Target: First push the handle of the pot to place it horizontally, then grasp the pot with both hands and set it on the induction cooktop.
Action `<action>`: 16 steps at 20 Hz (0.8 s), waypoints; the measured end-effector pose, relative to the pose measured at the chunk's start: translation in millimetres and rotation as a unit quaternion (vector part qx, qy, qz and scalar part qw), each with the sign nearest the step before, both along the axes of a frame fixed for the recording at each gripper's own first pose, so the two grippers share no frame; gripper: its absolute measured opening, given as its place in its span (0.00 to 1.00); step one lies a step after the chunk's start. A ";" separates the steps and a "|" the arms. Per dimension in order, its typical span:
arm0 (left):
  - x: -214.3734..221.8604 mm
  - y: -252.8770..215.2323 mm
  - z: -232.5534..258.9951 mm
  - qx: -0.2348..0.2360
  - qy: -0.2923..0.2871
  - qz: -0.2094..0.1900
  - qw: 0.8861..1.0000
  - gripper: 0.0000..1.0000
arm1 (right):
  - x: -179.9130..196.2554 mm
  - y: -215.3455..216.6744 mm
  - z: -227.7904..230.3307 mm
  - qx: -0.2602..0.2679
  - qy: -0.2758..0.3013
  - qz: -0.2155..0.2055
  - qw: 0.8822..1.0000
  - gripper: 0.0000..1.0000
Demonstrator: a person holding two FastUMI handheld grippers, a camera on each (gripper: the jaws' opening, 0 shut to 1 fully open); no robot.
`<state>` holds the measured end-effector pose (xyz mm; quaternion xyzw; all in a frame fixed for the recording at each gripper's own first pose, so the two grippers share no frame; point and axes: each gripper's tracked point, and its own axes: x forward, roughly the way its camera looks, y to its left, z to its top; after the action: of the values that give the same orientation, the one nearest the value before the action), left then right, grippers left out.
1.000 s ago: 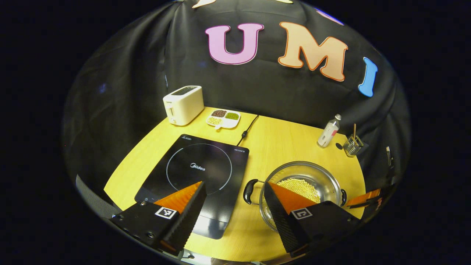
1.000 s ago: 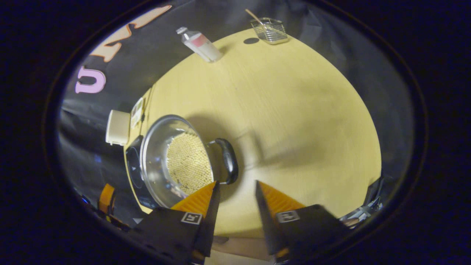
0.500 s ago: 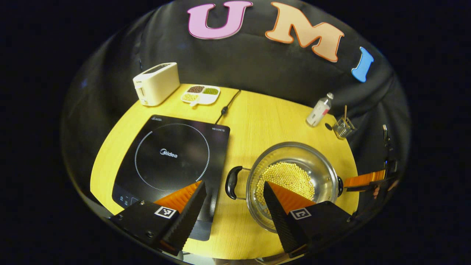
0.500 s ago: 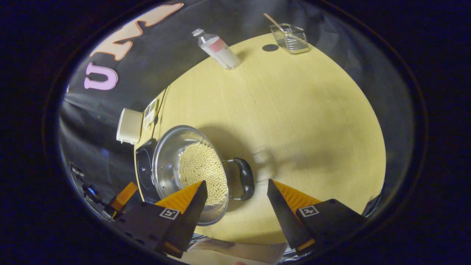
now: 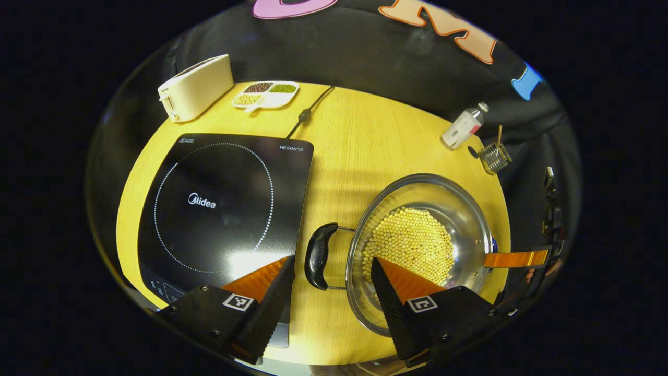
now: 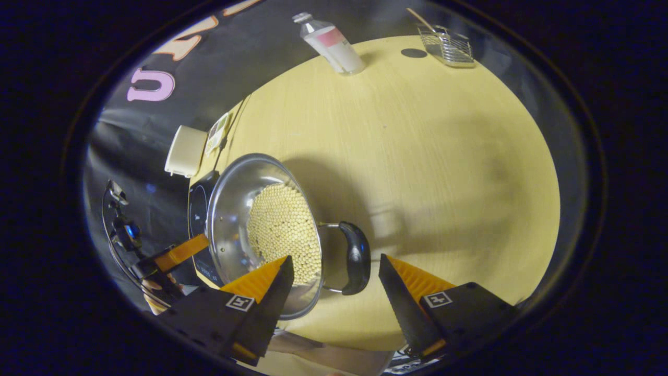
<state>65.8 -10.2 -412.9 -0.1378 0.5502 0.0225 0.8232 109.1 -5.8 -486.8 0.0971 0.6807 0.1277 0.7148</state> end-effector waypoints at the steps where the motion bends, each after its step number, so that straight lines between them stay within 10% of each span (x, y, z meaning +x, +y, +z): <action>1: 2.5 -0.6 -3.3 -0.005 0.005 -0.001 1.000 0.90 | 0.5 0.3 -3.2 -0.001 0.003 0.003 1.000 0.94; 16: 21.2 -2.7 -36.2 0.002 0.087 -0.057 0.995 0.74 | -4.2 4.8 -42.1 0.001 0.054 0.039 0.998 0.98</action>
<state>87.0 -12.9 -449.1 -0.1018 0.6270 -0.0116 0.7722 104.9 -1.0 -528.9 0.0781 0.7215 0.1503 0.6714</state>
